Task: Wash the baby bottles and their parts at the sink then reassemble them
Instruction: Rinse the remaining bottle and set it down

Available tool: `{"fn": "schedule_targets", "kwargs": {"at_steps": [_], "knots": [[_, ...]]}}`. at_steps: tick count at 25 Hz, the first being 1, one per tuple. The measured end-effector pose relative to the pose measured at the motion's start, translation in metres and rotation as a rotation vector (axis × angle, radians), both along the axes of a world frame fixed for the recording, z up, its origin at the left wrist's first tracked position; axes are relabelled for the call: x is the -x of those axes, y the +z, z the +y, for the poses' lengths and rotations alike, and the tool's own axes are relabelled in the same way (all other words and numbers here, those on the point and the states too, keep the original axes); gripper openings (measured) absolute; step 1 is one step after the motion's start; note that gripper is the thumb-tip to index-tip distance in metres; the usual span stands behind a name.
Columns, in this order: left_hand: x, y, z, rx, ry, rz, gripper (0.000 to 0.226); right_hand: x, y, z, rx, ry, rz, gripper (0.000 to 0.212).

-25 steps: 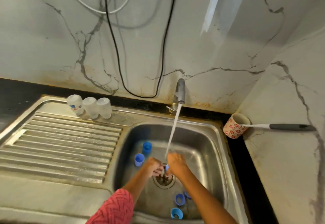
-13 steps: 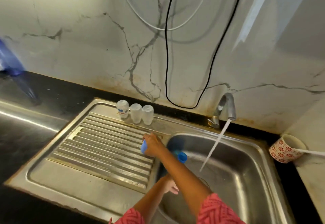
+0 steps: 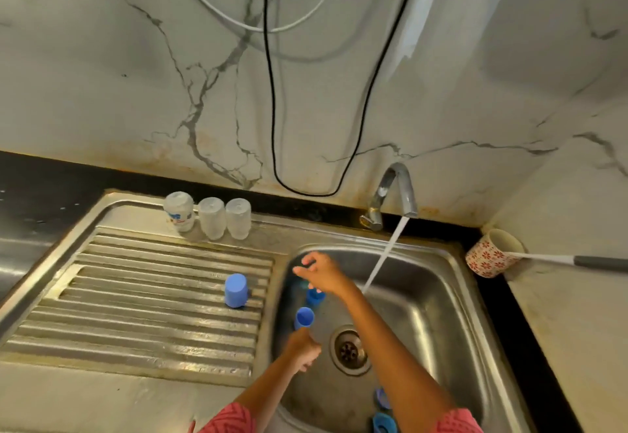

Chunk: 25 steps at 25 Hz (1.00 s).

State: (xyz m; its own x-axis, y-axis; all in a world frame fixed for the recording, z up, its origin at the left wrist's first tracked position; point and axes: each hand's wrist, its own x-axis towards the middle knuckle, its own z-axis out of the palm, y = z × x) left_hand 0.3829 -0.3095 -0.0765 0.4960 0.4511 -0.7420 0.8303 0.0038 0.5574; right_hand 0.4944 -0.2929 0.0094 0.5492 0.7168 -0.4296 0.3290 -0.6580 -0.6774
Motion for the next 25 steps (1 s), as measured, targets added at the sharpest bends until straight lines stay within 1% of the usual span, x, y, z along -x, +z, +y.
{"fn": "schedule_targets", "kwargs": {"at_steps": [1,2,3,4,5,6,7,8,10,11,13,15,17,18,20,22,24,25], "knots": [[-0.008,-0.016,0.002,-0.113,-0.049,0.005,0.021,-0.011,-0.004,-0.015,0.003,-0.136,0.054,0.004],[-0.013,-0.028,0.003,-0.242,-0.085,0.016,0.028,-0.022,-0.008,-0.028,0.0,-0.283,0.137,0.01],[-0.015,-0.035,0.003,-0.313,-0.114,0.031,0.031,-0.032,-0.016,-0.039,-0.045,-0.455,0.267,0.016],[-0.021,-0.044,0.004,-0.382,-0.129,0.029,0.032,-0.039,-0.017,-0.048,-0.112,-0.633,0.396,0.019],[-0.029,-0.054,0.001,-0.463,-0.158,0.008,0.031,-0.05,-0.02,-0.059,-0.17,-0.767,0.459,0.018],[-0.037,-0.06,-0.004,-0.53,-0.19,-0.01,0.03,-0.06,-0.021,-0.066,-0.198,-0.824,0.487,0.015],[-0.045,-0.068,-0.008,-0.572,-0.202,-0.031,0.032,-0.069,-0.021,-0.071,-0.224,-0.84,0.506,0.016],[-0.052,-0.072,-0.012,-0.617,-0.224,-0.001,0.037,-0.077,-0.026,-0.075,-0.228,-0.845,0.508,0.022],[-0.066,-0.067,-0.018,-0.7,-0.218,0.125,0.042,-0.088,-0.036,-0.077,-0.226,-0.87,0.531,0.018],[-0.072,-0.064,-0.02,-0.713,-0.195,0.163,0.041,-0.093,-0.041,-0.076,-0.199,-0.879,0.453,0.018],[-0.085,-0.063,-0.017,-0.724,-0.174,0.194,0.044,-0.106,-0.043,-0.071,-0.147,-0.855,0.129,0.023],[-0.093,-0.072,-0.015,-0.704,-0.194,0.209,0.052,-0.121,-0.031,-0.061,-0.182,-0.806,-0.122,0.023],[-0.093,-0.083,-0.01,-0.645,-0.182,0.209,0.052,-0.139,-0.016,-0.049,-0.248,-0.657,-0.26,0.029],[-0.092,-0.087,-0.008,-0.635,-0.156,0.202,0.05,-0.148,-0.012,-0.042,-0.293,-0.567,-0.263,0.03],[-0.089,-0.091,-0.006,-0.61,-0.104,0.173,0.05,-0.159,-0.005,-0.032,-0.338,-0.456,-0.164,0.032],[-0.088,-0.093,-0.007,-0.56,-0.024,0.129,0.053,-0.169,-0.003,-0.033,-0.347,-0.42,-0.104,0.031],[-0.088,-0.09,-0.014,-0.505,0.074,0.041,0.059,-0.172,0.002,-0.038,-0.35,-0.393,-0.126,0.032],[-0.089,-0.087,-0.017,-0.489,0.126,-0.001,0.058,-0.172,0.007,-0.038,-0.351,-0.389,-0.149,0.032]]}}
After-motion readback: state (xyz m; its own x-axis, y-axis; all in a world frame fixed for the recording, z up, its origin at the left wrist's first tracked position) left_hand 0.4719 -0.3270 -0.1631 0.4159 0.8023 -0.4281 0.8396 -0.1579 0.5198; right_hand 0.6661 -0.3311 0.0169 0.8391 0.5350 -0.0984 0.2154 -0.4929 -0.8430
